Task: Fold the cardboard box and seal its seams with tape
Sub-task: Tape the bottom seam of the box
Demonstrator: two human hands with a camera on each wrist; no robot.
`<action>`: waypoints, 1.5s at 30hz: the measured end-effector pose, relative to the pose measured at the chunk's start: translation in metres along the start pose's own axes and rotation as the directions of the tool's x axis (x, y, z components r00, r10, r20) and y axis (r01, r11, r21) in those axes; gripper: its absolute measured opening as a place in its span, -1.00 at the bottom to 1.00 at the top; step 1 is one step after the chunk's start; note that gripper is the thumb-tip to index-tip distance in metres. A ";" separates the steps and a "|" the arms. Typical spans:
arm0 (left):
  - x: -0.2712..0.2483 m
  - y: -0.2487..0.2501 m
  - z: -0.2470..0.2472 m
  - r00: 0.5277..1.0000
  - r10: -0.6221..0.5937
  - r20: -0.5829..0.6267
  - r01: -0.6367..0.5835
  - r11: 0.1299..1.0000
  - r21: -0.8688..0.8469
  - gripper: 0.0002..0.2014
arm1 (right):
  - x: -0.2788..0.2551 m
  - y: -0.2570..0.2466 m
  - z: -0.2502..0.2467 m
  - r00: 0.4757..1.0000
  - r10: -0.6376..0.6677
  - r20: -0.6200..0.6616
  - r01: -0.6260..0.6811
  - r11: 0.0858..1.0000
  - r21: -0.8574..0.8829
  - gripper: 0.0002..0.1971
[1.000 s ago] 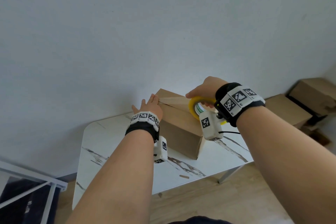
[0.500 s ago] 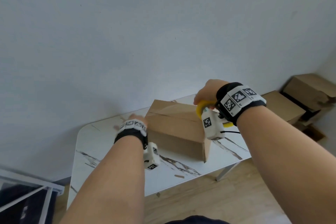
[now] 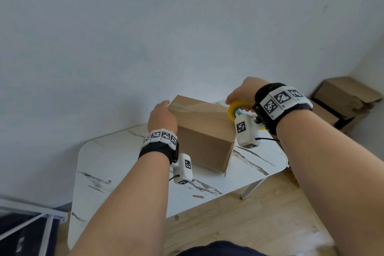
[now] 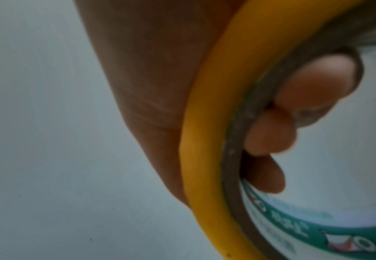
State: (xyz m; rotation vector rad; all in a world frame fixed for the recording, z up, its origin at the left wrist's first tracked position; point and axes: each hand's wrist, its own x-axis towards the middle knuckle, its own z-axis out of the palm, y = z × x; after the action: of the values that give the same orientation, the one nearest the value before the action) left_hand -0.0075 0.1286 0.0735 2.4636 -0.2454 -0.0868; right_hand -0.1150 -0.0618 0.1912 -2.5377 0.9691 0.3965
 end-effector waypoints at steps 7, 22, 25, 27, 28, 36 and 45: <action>-0.009 0.006 0.023 0.954 0.273 0.121 -0.298 0.904 0.306 -0.56 | -0.005 0.007 -0.001 1.000 -0.016 0.018 0.015 1.000 0.027 -0.65; -0.012 -0.002 0.025 0.949 -0.021 0.315 -0.111 0.911 0.396 -0.42 | -0.019 0.024 0.002 0.995 -0.069 0.074 0.061 0.993 0.103 -0.45; -0.015 -0.003 0.029 0.959 -0.023 0.282 -0.078 0.937 0.341 -0.50 | -0.026 0.027 0.003 0.992 -0.070 0.108 0.048 0.980 0.192 -0.54; -0.016 -0.003 0.030 0.972 0.004 0.237 -0.088 0.935 0.345 -0.51 | -0.028 0.029 0.006 0.992 -0.072 0.108 0.043 0.968 0.249 -0.57; -0.016 -0.001 0.031 0.976 0.005 0.216 -0.083 0.933 0.351 -0.51 | -0.029 0.030 0.007 0.992 -0.073 0.101 0.044 0.964 0.264 -0.58; -0.016 0.015 0.044 0.980 -0.061 0.192 -0.016 0.925 0.379 -0.55 | -0.033 0.027 0.014 0.995 -0.045 0.093 0.015 0.952 0.307 -0.73; -0.024 0.012 0.061 0.966 -0.107 0.237 0.022 0.942 0.334 -0.65 | -0.042 0.046 0.034 0.989 0.044 0.141 -0.031 0.996 -0.089 -0.77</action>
State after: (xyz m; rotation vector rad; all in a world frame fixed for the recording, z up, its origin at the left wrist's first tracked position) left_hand -0.0407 0.0870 0.0328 2.7941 -0.3089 -0.4215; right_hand -0.1811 -0.0539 0.1661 -2.5304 0.9662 0.6351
